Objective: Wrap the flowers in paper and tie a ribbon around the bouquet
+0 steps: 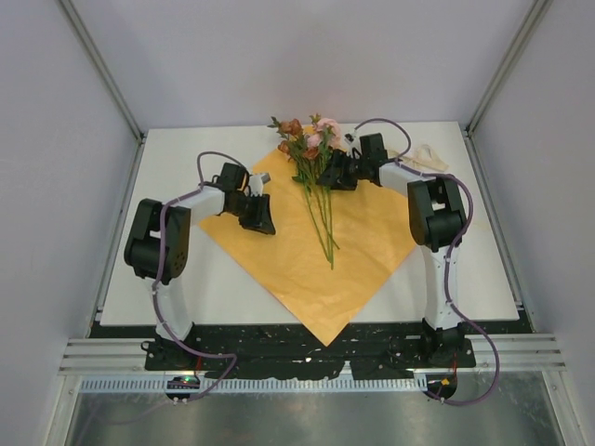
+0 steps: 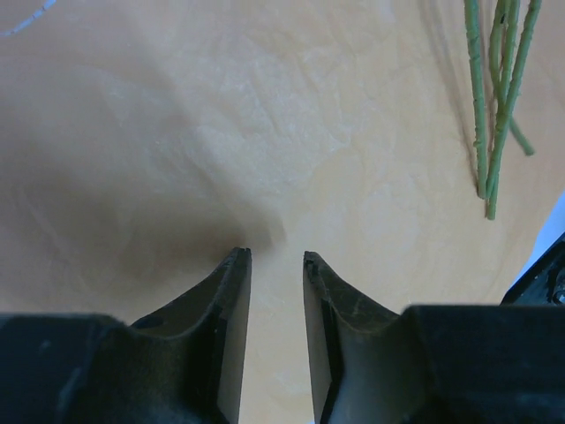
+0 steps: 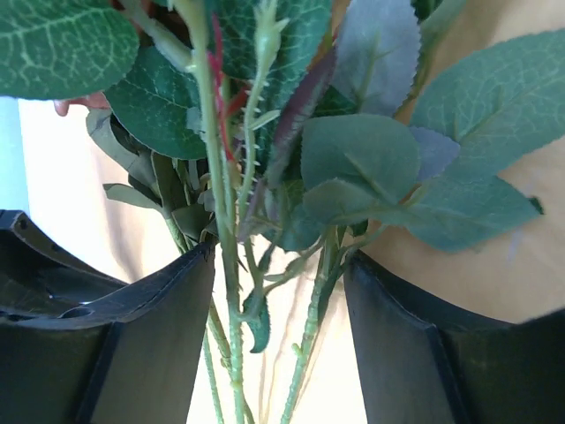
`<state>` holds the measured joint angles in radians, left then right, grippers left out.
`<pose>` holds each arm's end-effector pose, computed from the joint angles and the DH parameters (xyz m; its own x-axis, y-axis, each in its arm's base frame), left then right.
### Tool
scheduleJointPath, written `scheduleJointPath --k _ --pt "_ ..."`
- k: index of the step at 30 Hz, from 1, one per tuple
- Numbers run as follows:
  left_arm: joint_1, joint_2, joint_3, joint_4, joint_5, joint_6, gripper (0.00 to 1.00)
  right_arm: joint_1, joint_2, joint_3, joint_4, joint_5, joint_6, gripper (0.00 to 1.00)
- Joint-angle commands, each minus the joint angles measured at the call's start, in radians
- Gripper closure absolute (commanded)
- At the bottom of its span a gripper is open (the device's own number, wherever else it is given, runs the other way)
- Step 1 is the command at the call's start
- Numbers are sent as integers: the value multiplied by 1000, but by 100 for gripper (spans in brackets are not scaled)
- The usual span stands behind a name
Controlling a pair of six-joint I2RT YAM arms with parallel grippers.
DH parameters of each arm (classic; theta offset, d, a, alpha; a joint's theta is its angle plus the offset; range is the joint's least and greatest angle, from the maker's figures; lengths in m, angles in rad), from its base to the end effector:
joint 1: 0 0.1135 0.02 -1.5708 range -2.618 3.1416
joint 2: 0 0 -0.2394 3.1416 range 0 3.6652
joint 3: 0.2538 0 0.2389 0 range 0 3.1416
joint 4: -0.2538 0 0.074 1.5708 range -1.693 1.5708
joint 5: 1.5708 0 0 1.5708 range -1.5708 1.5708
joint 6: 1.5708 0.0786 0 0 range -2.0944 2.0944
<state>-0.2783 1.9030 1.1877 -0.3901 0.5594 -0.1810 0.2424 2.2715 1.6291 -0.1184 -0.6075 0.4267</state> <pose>0.3492 -0.1432 0.1078 -0.9284 0.1066 -0.3561 0.2996 0.7815 -0.5473 0.4705 0.1626 0.1105 -0.8570 0.1382 -0.4965 -0.2677 0.7038 0.6580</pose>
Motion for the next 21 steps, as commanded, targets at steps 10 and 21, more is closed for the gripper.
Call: scheduleJointPath --k 10,21 --pt "7 82 107 -122 -10 -15 80 78 17 31 109 15 83 38" --pt "21 -152 -9 0 33 67 57 12 -157 3 -58 -75 -84 26"
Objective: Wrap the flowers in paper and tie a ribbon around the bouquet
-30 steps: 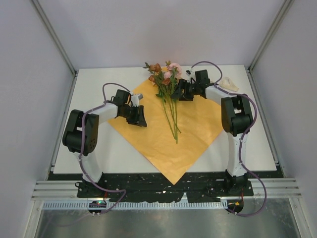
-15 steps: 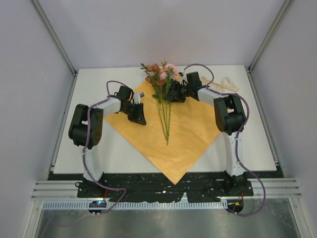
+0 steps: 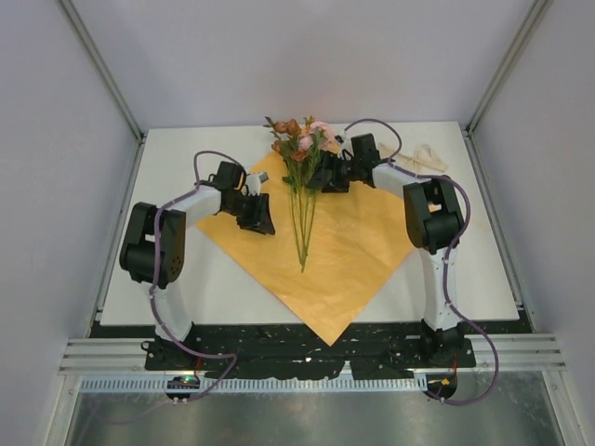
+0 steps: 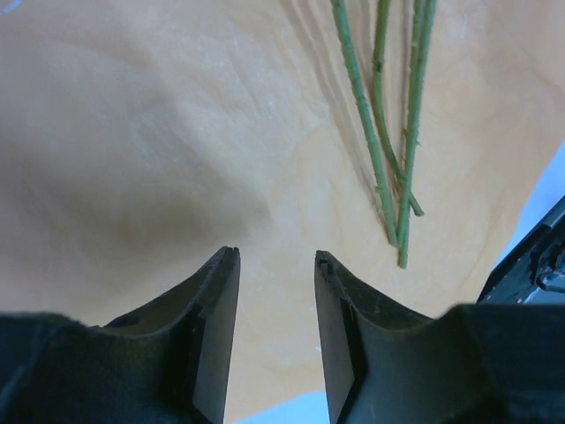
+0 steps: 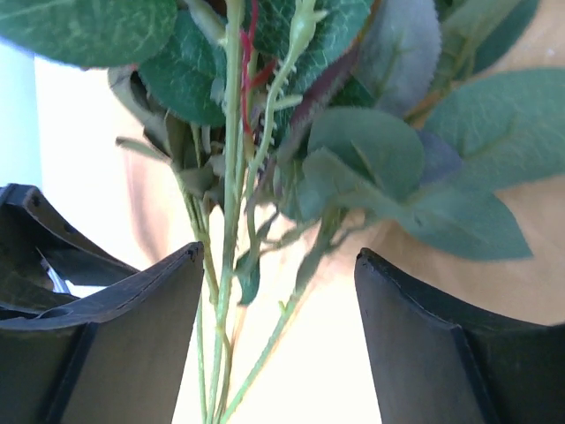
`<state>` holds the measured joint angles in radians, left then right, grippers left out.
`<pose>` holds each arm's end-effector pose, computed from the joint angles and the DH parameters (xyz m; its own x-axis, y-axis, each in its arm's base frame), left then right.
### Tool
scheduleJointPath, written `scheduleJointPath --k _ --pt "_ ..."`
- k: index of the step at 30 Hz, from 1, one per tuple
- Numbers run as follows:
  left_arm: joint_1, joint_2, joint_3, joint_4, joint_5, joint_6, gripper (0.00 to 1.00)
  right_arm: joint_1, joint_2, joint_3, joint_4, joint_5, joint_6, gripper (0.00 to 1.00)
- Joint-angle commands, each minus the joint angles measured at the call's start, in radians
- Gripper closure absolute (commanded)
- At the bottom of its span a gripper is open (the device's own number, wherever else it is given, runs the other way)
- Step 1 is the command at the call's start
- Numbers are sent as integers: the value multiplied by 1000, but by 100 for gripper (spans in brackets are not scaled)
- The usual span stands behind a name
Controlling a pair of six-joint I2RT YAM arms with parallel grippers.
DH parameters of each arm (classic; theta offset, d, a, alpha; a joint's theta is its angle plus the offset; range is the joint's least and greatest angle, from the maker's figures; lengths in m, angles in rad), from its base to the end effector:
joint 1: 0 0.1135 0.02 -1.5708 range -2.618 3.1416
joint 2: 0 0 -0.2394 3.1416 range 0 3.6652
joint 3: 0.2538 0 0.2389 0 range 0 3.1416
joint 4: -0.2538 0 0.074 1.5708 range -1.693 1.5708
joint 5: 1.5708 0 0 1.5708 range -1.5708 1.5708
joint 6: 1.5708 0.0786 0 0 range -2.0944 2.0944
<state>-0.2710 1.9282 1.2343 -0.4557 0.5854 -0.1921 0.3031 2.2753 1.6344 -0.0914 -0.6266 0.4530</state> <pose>0.3515 -0.1427 0.1087 -0.9473 0.0980 -0.3051 0.2648 0.7756 -0.5730 0.4622 0.1928 0.1137 -0.8617 0.1020 -0.4970 -0.3123 0.6654 0.6780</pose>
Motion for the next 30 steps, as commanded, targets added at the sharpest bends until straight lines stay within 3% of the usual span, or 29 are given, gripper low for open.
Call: scheduleJointPath --k 1,4,8,10,18,22,30 --pt "12 -213 -73 61 -7 109 56 -65 -207 -40 -126 -74 -123 27" --pt "12 -242 -78 34 -15 112 58 -97 -330 -154 -200 -91 -186 30" --pt "3 -175 -39 22 -7 33 67 -124 -427 -329 -347 -52 -293 45" --pt "-14 -137 -19 22 -25 7 71 -131 -456 -402 -395 -25 -347 58" --pt "-108 -29 50 8 -93 -10 79 -137 -496 -600 -435 7 -412 79" --pt "-135 24 77 8 -81 -36 80 -137 -459 -639 -424 -22 -390 85" --pt "-172 114 126 -5 -50 -73 82 -96 -392 -630 -366 -84 -315 86"
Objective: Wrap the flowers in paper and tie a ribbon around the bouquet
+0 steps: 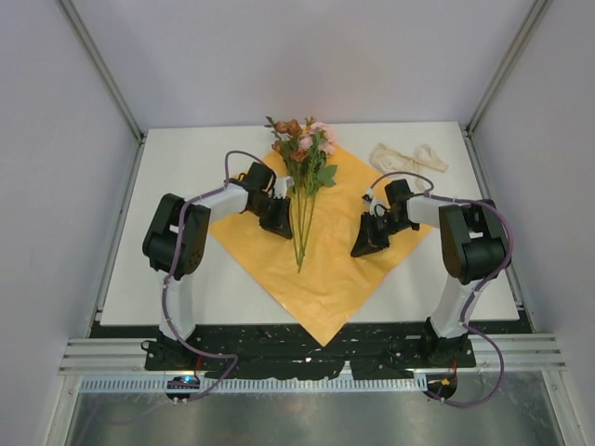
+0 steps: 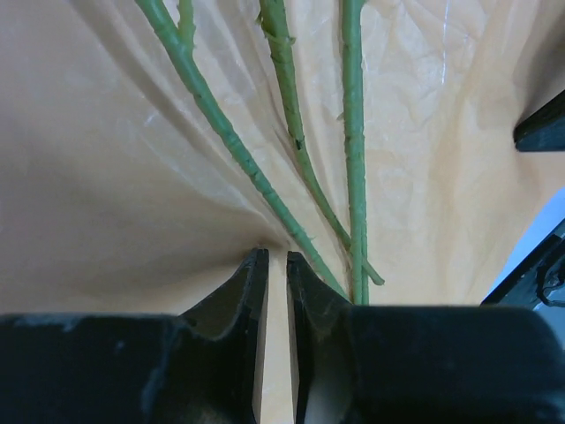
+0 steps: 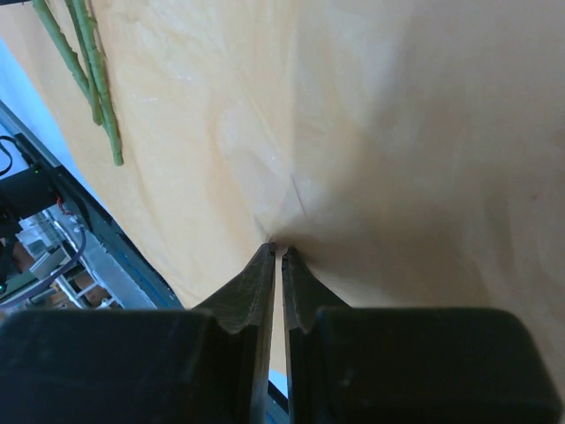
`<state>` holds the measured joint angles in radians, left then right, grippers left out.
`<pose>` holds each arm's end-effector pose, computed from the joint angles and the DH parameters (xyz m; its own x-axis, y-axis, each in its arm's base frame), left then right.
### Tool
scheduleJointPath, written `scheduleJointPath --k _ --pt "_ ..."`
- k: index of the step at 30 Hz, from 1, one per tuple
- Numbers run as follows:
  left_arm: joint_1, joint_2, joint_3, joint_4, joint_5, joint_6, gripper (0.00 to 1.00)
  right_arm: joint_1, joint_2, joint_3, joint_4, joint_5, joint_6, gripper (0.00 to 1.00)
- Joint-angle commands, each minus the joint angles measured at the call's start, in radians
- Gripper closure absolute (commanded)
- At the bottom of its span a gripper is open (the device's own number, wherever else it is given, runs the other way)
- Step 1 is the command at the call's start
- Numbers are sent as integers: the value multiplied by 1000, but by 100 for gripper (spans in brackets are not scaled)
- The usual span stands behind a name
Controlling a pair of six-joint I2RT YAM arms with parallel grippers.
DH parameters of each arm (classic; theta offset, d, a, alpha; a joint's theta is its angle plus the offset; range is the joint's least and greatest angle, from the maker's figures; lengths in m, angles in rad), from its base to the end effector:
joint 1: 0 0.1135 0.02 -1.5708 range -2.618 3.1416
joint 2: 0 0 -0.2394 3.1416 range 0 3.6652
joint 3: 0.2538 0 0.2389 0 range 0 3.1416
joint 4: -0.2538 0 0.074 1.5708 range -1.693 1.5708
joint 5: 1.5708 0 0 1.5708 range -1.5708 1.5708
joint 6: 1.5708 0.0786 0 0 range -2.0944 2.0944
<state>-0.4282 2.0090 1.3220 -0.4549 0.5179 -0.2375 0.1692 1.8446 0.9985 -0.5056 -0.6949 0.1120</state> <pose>0.3455 -0.2005 0.1006 -0.9330 0.2012 -0.2983 0.3381 0.7740 -0.5354 0.2992 0.1022 0.0794 -0.9859 -0.0813 -0.1461 -0.1573 0.7475 0.6454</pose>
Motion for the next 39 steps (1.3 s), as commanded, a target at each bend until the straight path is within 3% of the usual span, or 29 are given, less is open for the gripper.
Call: scheduleJointPath --k 1,20,25,27,30,33,39 --pt "-23 34 43 -5 21 -28 82 42 44 6 56 -20 31 86" --pt "-80 62 114 -17 60 -42 78 78 8 -9 20 -2 19 86" --pt "-24 -93 -4 2 54 -10 72 73 -63 48 -96 12 -96 83" --pt "17 -185 -88 59 85 -37 62 72 -100 61 -116 5 -107 82" --pt "63 -312 -196 128 110 -48 57 75 -140 69 -113 -9 -106 81" --pt "63 -355 -239 142 85 -48 58 93 -169 80 -64 -8 -91 78" --pt "133 -259 -308 171 136 -221 80 249 -159 198 64 52 -5 71"
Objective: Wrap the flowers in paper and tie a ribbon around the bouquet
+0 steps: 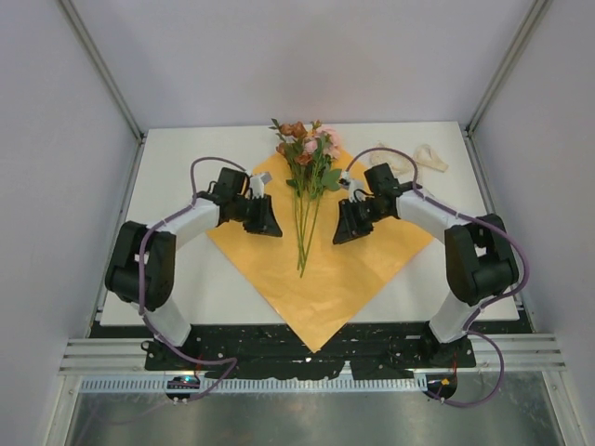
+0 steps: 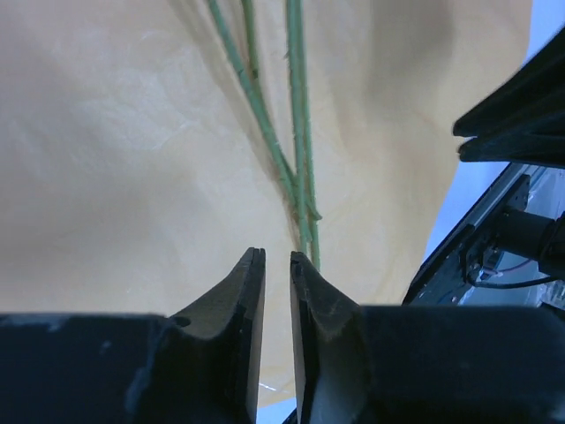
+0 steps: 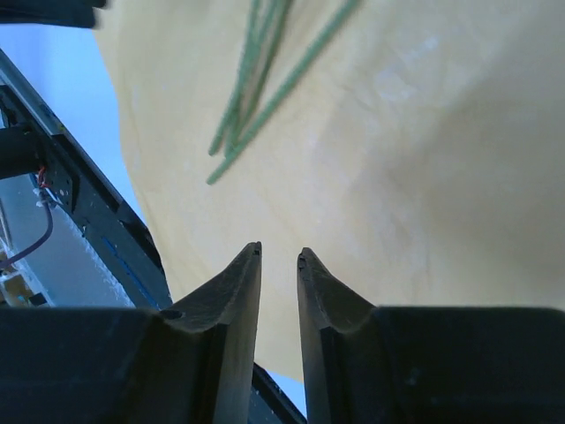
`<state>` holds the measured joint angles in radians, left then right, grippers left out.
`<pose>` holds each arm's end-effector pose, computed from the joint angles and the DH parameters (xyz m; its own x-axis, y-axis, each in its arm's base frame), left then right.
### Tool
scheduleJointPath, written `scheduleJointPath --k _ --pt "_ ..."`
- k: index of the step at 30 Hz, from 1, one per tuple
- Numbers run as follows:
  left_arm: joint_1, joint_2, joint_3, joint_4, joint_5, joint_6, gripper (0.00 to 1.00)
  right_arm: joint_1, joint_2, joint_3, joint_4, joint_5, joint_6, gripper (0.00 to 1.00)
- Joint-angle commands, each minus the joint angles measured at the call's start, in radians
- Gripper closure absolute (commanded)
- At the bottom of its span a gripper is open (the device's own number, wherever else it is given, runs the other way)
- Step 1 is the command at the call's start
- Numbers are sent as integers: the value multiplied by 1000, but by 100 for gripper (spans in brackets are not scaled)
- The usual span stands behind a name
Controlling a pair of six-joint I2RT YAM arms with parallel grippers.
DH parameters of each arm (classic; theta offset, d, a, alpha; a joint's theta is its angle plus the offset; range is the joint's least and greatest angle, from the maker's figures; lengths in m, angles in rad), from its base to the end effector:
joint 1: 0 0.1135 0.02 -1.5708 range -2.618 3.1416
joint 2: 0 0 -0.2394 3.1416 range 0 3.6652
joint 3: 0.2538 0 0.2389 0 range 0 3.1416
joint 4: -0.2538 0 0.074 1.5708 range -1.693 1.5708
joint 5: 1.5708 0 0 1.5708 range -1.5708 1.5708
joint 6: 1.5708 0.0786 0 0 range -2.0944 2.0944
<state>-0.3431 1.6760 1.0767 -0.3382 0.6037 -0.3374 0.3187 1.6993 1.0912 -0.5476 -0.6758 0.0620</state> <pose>0.3165 -0.1604 0.1589 -0.9127 0.0367 -0.4070 0.3086 0.7147 -0.6277 0.2973 0.1499 0.1442 -0.8973 -0.2451 -0.3670 -0.4292 0.6784 0.5963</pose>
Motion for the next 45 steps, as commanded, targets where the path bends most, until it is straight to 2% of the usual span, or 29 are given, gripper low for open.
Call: scheduleJointPath --k 1,7,12,20,45 --pt "56 80 -70 60 51 -130 82 117 2 116 121 59 56 69" --pt "72 151 -24 -11 27 -117 100 273 120 231 221 168 107 64" --pt "72 174 -14 -38 7 -118 100 333 256 334 225 211 142 64" --pt "73 185 -8 -58 -18 -114 100 372 364 368 239 252 142 66" --pt "81 215 22 -108 -94 -91 100 283 272 222 140 234 39 66"
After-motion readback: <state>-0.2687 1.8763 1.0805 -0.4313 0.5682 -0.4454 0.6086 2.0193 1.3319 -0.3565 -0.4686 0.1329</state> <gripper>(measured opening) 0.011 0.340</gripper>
